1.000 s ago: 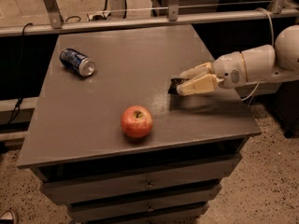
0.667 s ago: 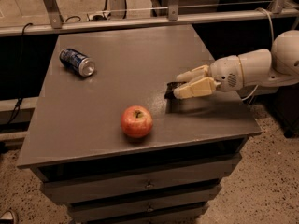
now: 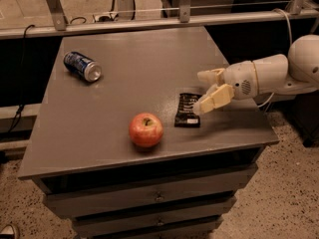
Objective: Move rxbar chocolate near apple
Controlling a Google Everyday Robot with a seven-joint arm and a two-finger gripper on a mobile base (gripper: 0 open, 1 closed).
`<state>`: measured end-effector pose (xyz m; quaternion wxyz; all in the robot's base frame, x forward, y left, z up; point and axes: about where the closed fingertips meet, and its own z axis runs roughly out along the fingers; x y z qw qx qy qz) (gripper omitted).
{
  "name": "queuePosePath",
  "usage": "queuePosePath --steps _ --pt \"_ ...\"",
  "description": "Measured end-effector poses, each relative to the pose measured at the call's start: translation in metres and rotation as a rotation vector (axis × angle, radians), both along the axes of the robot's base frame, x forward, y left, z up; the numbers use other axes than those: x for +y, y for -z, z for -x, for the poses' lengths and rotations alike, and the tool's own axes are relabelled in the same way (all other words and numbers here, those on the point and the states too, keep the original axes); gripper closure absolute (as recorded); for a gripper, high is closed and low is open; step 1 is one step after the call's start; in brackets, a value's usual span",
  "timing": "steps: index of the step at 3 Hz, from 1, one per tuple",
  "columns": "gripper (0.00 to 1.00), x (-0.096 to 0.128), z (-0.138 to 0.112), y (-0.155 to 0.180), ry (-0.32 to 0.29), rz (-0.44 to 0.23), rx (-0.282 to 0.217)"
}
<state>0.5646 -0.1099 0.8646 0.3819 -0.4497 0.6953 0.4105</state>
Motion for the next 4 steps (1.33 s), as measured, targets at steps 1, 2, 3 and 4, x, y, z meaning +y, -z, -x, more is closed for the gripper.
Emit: queuePosePath --steps 1,2,3,4 --pt "0.00 -0.019 -0.007 -0.011 0.041 0.039 -0.043" --pt "0.00 -0.059 -0.021 -0.036 0.118 0.102 -0.136" --pt "0.00 -0.113 -0.042 -0.074 0.241 0.198 -0.268" --pt "0.00 -0.119 -0.046 -0.080 0.256 0.207 -0.286"
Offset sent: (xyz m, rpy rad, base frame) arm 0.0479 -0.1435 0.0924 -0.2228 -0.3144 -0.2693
